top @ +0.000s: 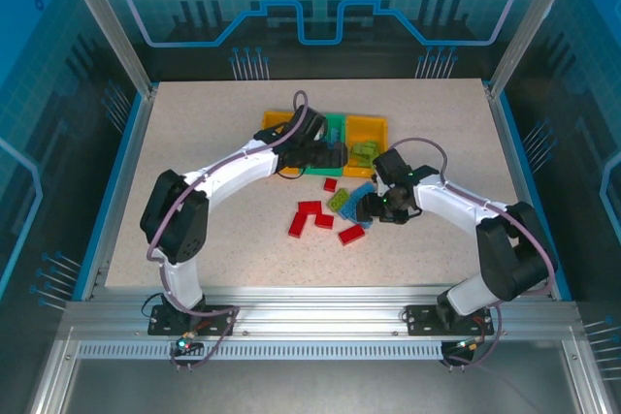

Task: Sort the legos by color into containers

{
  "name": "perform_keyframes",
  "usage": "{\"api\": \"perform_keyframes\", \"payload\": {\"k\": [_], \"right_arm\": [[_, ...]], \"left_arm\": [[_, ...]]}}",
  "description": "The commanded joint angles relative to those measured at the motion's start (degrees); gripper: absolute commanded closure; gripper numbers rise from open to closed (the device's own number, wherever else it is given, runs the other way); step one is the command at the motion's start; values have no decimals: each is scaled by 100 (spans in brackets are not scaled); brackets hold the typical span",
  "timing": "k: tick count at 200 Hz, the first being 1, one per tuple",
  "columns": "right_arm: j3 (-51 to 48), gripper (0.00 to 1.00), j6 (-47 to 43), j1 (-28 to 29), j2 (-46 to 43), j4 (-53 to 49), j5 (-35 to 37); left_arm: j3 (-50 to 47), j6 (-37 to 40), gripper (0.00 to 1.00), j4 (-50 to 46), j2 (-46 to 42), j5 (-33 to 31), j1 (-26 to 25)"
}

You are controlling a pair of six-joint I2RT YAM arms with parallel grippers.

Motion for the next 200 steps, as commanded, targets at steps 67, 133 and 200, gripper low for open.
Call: {"api": "perform_keyframes", "payload": {"k": [67, 133, 200], "right_arm": [[-284, 37, 805, 74, 295, 386, -124], [-463, 55, 529, -192, -38, 98, 16], [-518, 37, 512, -242, -202, 102, -72]], "left_arm": [[-486, -32, 1, 162, -386, -172, 50], [-632, -64, 1, 256, -423, -148, 48], [-701, -212, 1, 366, -345, 7, 41]]}}
